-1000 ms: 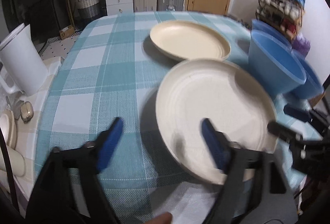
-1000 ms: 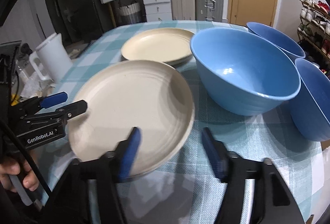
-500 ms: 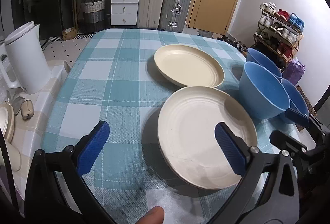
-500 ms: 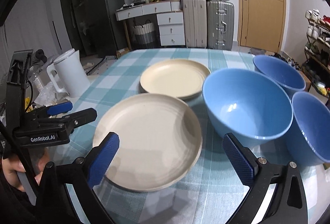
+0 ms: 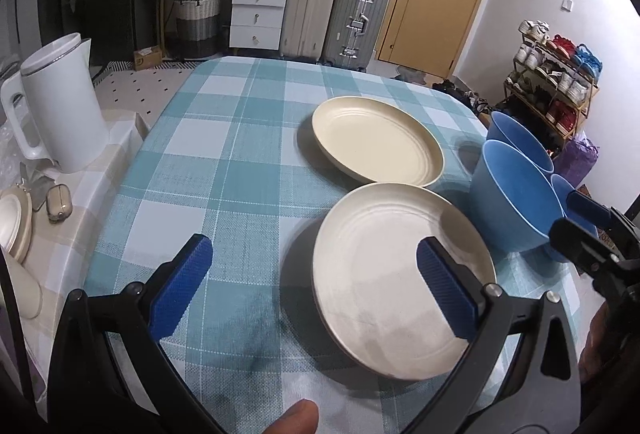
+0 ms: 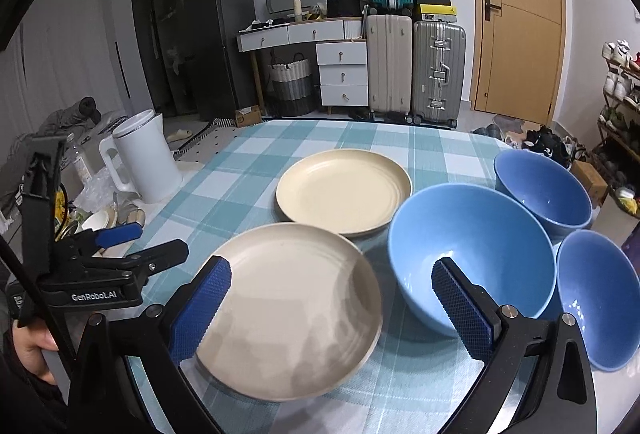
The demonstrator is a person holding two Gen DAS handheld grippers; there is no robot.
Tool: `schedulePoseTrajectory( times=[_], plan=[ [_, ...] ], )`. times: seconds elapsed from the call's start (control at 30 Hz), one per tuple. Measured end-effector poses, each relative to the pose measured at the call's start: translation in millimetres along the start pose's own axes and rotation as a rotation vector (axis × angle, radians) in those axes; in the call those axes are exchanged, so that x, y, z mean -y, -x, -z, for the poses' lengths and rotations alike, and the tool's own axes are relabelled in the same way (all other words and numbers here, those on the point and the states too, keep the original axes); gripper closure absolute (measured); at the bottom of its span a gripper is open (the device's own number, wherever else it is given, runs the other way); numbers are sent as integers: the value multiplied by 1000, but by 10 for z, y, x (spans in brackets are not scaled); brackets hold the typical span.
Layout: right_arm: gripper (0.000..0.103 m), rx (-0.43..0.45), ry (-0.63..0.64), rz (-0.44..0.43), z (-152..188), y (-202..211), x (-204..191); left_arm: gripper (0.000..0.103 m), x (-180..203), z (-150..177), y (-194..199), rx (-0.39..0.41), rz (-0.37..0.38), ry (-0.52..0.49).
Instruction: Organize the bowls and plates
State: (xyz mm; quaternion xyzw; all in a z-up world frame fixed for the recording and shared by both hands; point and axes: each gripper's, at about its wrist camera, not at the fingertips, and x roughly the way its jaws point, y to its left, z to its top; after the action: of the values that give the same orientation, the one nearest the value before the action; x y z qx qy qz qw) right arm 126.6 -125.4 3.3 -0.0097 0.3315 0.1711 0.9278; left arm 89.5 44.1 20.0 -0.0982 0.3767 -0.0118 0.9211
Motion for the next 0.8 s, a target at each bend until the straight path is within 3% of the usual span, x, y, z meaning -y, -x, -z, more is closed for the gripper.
schedulePoseTrajectory(
  times=[0.8],
  plan=[
    [1, 4, 30, -36, -523, -135, 248, 1, 140, -559, -146, -3, -35, 17]
  ],
)
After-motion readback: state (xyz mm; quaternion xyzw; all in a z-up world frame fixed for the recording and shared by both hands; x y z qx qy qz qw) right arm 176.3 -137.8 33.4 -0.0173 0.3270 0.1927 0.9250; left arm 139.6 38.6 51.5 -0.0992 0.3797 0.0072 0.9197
